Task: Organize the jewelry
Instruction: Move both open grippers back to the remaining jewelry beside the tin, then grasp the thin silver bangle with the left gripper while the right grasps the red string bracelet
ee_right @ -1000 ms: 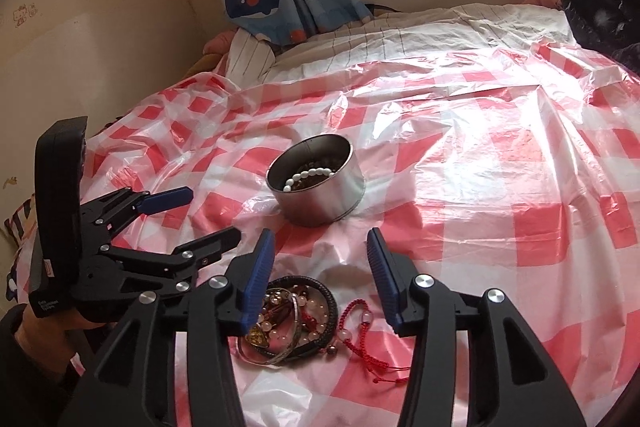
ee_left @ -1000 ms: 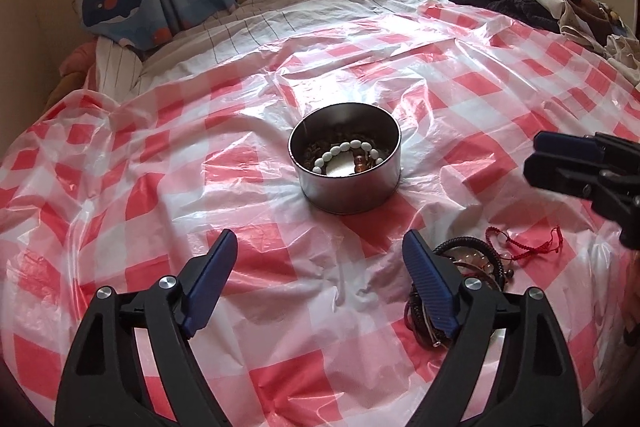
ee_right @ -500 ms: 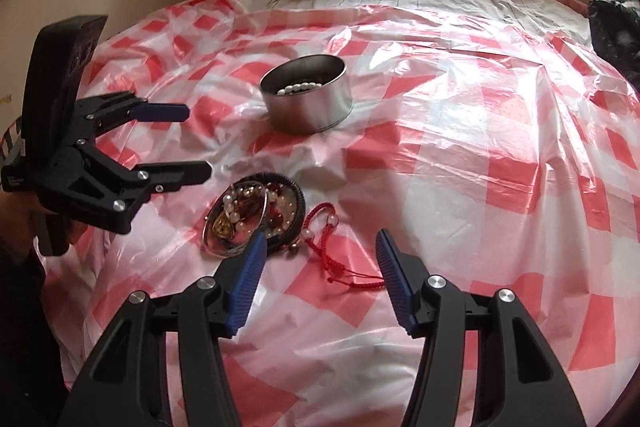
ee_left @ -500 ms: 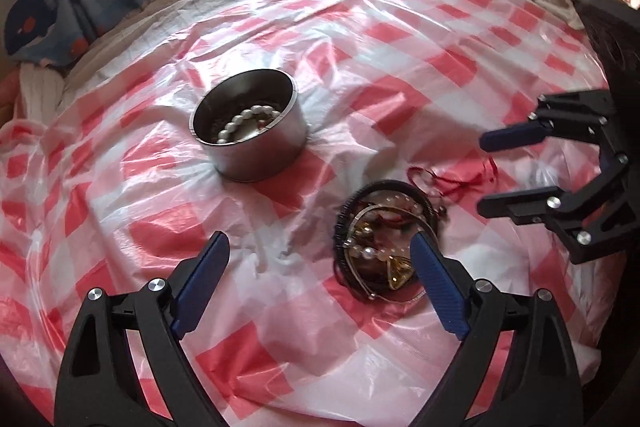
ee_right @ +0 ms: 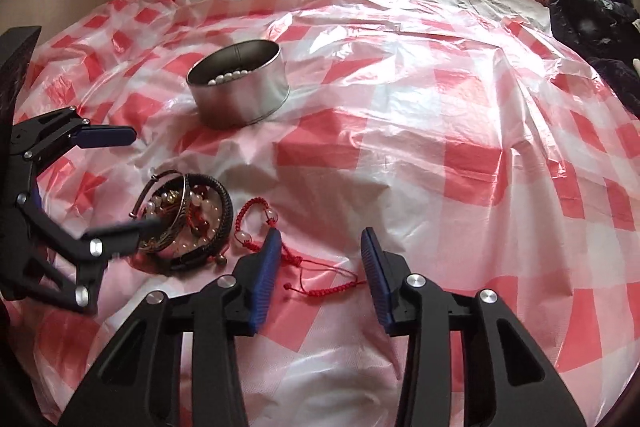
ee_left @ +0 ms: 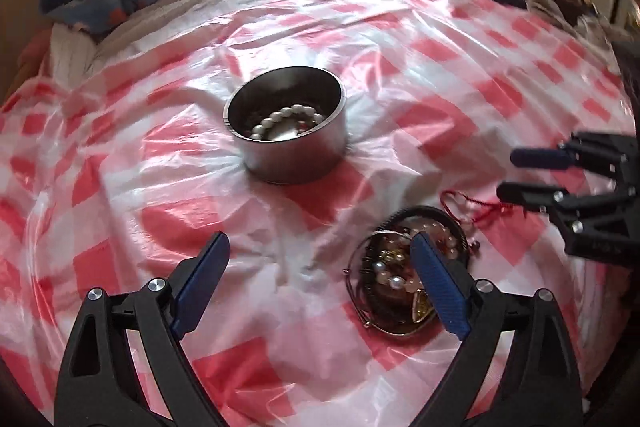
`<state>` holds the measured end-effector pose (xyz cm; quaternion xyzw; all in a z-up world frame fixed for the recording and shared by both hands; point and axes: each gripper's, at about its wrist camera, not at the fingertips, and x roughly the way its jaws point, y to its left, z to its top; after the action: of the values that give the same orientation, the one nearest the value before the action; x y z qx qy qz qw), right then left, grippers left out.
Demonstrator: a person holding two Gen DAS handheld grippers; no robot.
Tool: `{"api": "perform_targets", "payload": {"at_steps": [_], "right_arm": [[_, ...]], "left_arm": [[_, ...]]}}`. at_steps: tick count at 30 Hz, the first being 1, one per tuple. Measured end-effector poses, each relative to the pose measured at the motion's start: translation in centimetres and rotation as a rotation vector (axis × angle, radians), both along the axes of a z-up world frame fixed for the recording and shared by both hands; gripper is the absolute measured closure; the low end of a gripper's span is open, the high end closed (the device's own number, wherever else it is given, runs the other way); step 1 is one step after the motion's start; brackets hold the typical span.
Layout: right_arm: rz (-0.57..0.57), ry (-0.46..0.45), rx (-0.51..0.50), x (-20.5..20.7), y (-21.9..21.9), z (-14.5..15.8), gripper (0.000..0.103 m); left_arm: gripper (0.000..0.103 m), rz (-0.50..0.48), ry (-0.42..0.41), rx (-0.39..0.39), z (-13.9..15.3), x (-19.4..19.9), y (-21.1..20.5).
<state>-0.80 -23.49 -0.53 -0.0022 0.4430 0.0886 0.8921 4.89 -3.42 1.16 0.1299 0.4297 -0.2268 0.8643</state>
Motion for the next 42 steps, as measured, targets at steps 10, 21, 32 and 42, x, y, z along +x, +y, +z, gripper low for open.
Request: {"api": "perform_targets", "payload": {"at_steps": [10, 21, 32, 42], "right_arm": [[0.100, 0.070, -0.082, 0.4, 2.9, -1.8, 0.062], [0.083, 0.074, -0.024, 0.6, 2.2, -1.7, 0.062], [0.090, 0.079, -0.040, 0.7, 2.5, -2.0, 0.062], [0.115, 0.090, 0.022, 0.7, 2.6, -2.0, 0.062]], "left_arm": [[0.014, -0.178, 0.025, 0.067, -1.8, -2.1, -3.7], [0.014, 0.143, -0.045, -0.012, 1.3, 1.2, 2.9], [0.014, 0.053, -0.055, 0.154, -0.9, 0.4, 0.4], [0.030, 0.147, -0.185, 0.441, -2.1, 1.7, 0.9]]}}
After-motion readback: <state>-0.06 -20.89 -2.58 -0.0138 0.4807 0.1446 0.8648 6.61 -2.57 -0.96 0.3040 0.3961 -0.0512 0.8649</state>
